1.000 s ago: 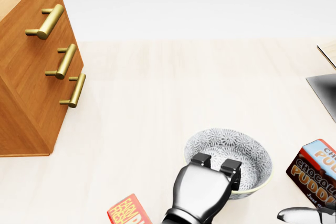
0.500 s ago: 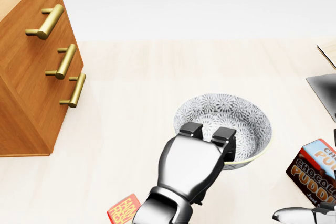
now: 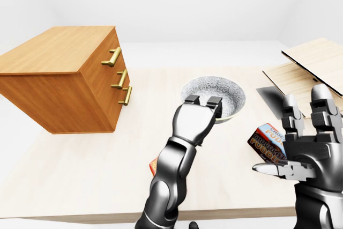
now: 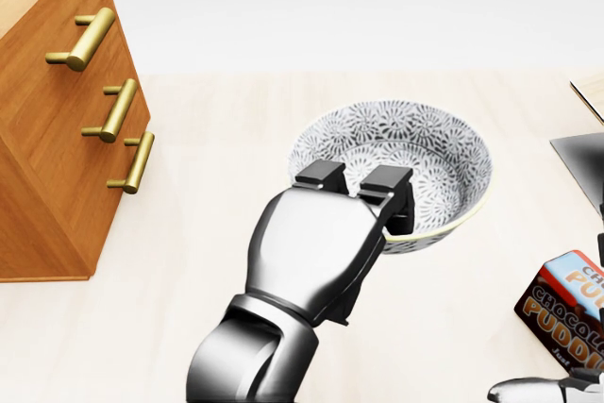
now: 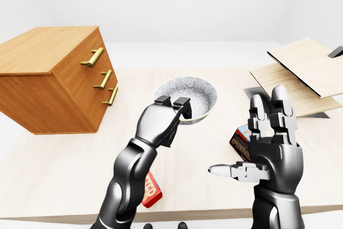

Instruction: Close the top drawer of the cabinet and put the bowl on top of it.

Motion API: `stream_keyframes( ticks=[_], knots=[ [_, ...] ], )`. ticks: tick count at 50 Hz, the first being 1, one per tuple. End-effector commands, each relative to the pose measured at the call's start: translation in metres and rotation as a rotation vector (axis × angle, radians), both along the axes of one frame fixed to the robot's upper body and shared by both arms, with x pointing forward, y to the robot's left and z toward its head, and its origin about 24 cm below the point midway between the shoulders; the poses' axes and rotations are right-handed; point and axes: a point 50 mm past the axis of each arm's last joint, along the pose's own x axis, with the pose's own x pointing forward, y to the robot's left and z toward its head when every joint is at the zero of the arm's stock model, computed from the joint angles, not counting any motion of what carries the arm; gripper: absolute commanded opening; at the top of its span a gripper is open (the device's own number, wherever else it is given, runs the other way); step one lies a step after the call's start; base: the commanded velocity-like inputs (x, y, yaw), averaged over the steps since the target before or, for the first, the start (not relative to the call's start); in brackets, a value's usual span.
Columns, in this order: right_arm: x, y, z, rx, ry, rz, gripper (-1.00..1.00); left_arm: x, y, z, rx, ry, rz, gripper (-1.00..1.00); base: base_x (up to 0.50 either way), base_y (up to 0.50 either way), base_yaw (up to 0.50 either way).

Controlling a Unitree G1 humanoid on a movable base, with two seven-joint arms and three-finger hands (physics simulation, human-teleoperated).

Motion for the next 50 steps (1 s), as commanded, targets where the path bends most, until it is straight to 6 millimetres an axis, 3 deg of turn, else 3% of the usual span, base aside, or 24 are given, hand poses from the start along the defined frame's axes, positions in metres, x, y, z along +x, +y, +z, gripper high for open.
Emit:
stream_keyframes(
  ticks=[1, 12, 23, 31, 40, 50],
  knots=[
    [-0.002, 0.002, 0.001, -0.006, -0.004, 0.004, 1.0, 0.005, 0.013, 0.026, -0.028, -0.051, 0.029, -1.0, 0.0, 0.0, 0.0],
    [-0.002, 0.002, 0.001, -0.008, -0.003, 0.005, 1.0, -0.001, 0.028, 0.063, -0.042, -0.13, 0.061, -1.0, 0.0, 0.0, 0.0],
    [-0.001, 0.01, -0.006, -0.014, 0.036, 0.038, 1.0, -0.005, 0.042, 0.077, -0.038, -0.172, 0.096, -1.0, 0.0, 0.0, 0.0],
    [-0.002, 0.012, -0.007, -0.015, 0.044, 0.052, 1.0, -0.004, 0.059, 0.109, -0.038, -0.296, 0.154, -1.0, 0.0, 0.0, 0.0],
    [-0.002, 0.012, -0.006, -0.018, 0.038, 0.05, 1.0, -0.007, 0.066, 0.127, -0.019, -0.393, 0.206, -1.0, 0.0, 0.0, 0.0],
    [-0.002, 0.014, -0.007, -0.02, 0.045, 0.058, 1.0, 0.013, 0.084, 0.149, 0.029, -0.441, 0.232, -1.0, 0.0, 0.0, 0.0]
  ],
)
